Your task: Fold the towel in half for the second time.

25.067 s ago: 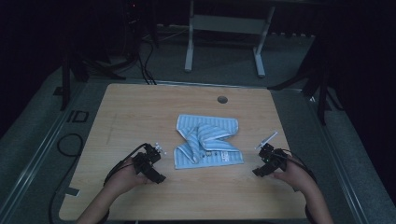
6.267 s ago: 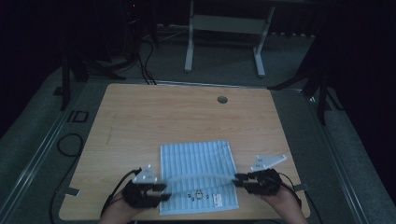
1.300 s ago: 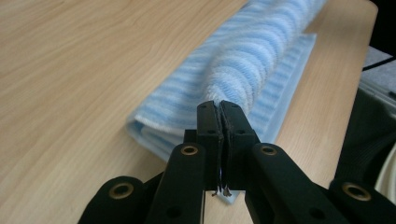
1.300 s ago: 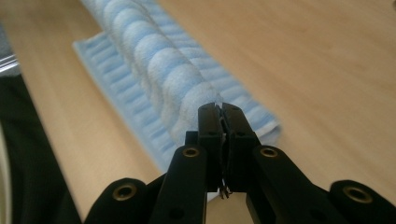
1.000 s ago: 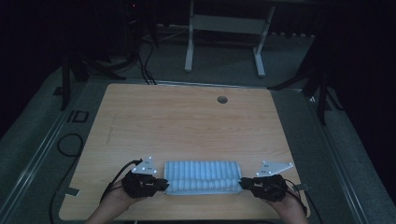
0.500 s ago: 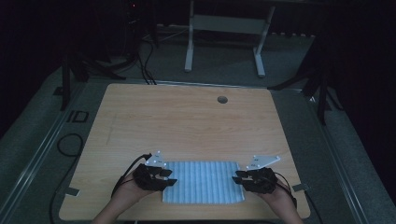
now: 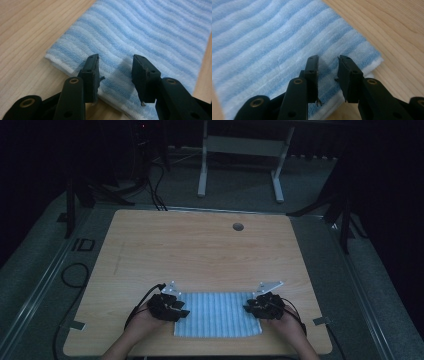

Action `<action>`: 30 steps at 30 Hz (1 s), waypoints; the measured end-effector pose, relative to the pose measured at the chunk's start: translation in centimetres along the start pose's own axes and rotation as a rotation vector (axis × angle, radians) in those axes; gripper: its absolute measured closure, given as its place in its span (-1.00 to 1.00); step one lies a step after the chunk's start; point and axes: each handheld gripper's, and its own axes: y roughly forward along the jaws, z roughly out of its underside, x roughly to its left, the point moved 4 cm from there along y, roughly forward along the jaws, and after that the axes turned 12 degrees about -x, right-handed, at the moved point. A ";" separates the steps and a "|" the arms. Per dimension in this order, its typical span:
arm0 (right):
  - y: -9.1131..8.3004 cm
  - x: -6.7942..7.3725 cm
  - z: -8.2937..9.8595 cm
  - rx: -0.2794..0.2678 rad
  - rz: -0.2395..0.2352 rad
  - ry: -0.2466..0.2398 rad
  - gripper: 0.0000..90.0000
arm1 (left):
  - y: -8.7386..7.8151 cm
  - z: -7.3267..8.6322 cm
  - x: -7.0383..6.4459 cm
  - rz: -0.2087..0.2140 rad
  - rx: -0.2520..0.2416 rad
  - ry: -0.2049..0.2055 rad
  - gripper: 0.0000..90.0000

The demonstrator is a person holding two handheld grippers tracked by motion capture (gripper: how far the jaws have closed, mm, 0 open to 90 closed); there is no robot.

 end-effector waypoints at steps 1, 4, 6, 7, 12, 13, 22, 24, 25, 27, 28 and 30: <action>0.2 -0.1 -0.1 -0.004 -0.001 0.002 0.54 | 0.0 0.0 0.2 -0.003 0.000 0.002 0.27; 0.6 -0.4 -0.5 0.000 0.007 -0.001 0.54 | 0.1 -0.3 0.8 -0.024 0.002 0.002 0.27; 0.8 -0.5 -0.7 0.001 0.009 -0.005 0.53 | 0.2 -0.4 1.0 -0.025 0.003 0.008 0.27; 1.1 -0.6 -0.8 0.003 0.011 -0.011 0.53 | 0.2 -0.5 1.5 -0.039 -0.001 0.001 0.27; 2.7 -1.8 -2.4 0.008 0.025 -0.010 0.50 | 0.0 -0.7 2.7 -0.054 -0.004 -0.012 0.29; 3.0 -2.0 -2.7 0.009 0.026 -0.013 0.50 | 0.0 -0.7 3.0 -0.059 0.000 -0.012 0.29; 5.5 -3.0 -4.9 0.001 0.020 -0.010 0.49 | -0.7 -0.9 5.5 -0.097 -0.008 -0.043 0.29; 5.9 -3.2 -5.3 -0.006 0.021 -0.007 0.49 | -0.8 -0.9 6.2 -0.105 -0.006 -0.051 0.29; 6.2 -3.3 -5.4 -0.008 0.020 -0.003 0.49 | -0.8 -1.0 6.5 -0.103 -0.009 -0.056 0.29; 6.6 -3.5 -5.9 -0.004 0.024 -0.005 0.48 | -0.7 -1.2 7.1 -0.115 -0.008 -0.061 0.29; 6.8 -3.7 -6.1 -0.002 0.024 -0.002 0.48 | -0.7 -1.4 7.4 -0.119 -0.004 -0.058 0.29; 7.3 -4.0 -6.6 0.002 0.028 0.001 0.48 | -0.6 -1.6 8.0 -0.129 0.001 -0.053 0.29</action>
